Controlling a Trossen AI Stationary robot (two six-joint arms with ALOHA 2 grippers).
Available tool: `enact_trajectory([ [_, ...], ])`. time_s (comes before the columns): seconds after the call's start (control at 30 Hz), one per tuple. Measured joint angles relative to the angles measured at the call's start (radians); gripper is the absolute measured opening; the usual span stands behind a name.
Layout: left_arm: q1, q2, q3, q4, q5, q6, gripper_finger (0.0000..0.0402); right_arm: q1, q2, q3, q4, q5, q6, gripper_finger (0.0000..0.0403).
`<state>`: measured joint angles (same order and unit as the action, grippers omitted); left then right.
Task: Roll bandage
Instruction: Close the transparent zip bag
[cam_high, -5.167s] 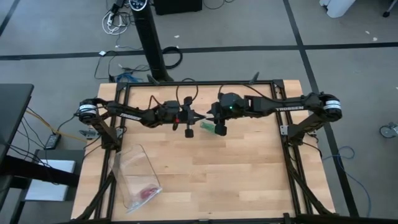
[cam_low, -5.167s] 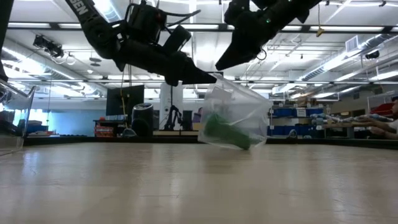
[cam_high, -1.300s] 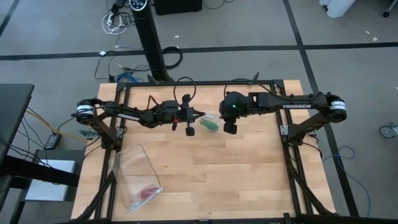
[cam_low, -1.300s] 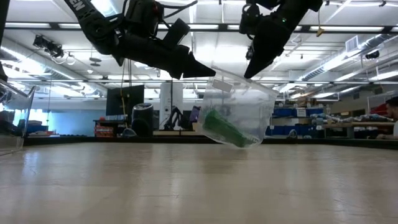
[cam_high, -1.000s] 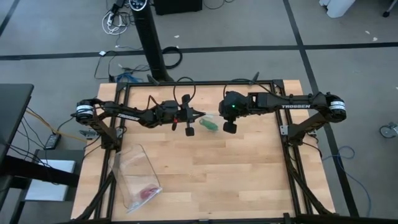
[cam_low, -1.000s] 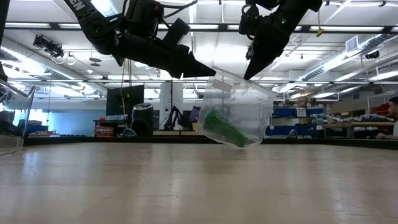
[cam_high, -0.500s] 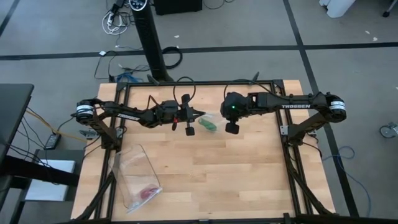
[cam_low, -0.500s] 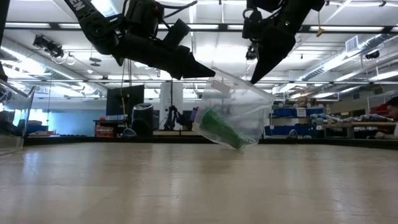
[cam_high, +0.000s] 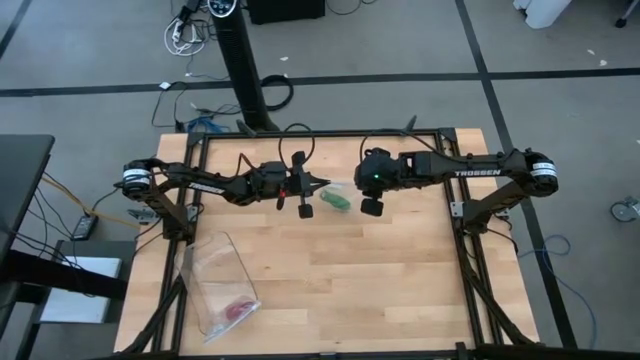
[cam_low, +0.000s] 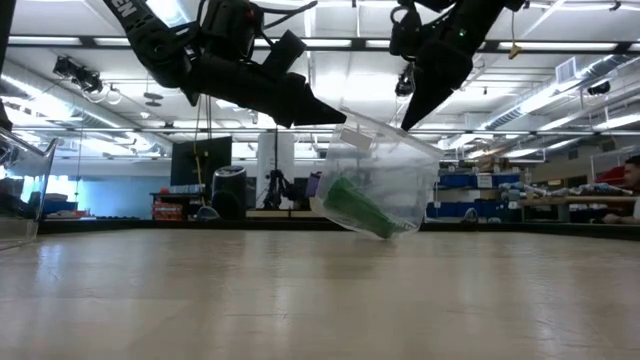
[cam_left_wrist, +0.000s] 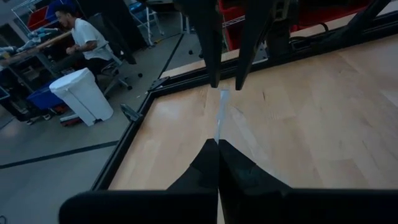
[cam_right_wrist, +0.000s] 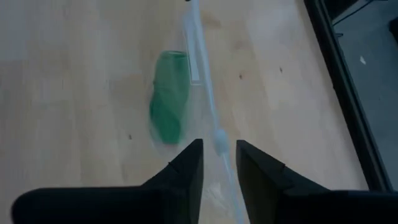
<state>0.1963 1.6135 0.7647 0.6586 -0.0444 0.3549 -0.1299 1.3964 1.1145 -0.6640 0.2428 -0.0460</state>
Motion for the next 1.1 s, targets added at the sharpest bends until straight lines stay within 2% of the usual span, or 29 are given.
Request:
enact_trajectory([
  [0.2, 0.0, 0.0, 0.0, 0.0, 0.0, 0.0, 0.0001, -0.002, 0.0, 0.0, 0.028, -0.006, -0.026, 0.0111],
  [0.33, 0.0, 0.0, 0.0, 0.001, 0.0, 0.0, 0.0001, -0.011, 0.003, 0.0, 0.062, -0.074, -0.069, 0.0106],
  [0.47, 0.0, 0.0, 0.0, 0.004, 0.0, -0.001, 0.0001, -0.022, 0.016, 0.0, 0.061, -0.107, -0.083, 0.0089],
  [0.83, 0.0, 0.0, 0.0, 0.007, 0.0, -0.001, 0.0001, -0.029, 0.034, 0.0, 0.056, -0.078, -0.112, 0.0006],
  [1.1, 0.0, 0.0, 0.0, 0.008, 0.0, -0.001, 0.0001, -0.029, 0.04, 0.0, -0.013, -0.04, -0.105, 0.0011],
])
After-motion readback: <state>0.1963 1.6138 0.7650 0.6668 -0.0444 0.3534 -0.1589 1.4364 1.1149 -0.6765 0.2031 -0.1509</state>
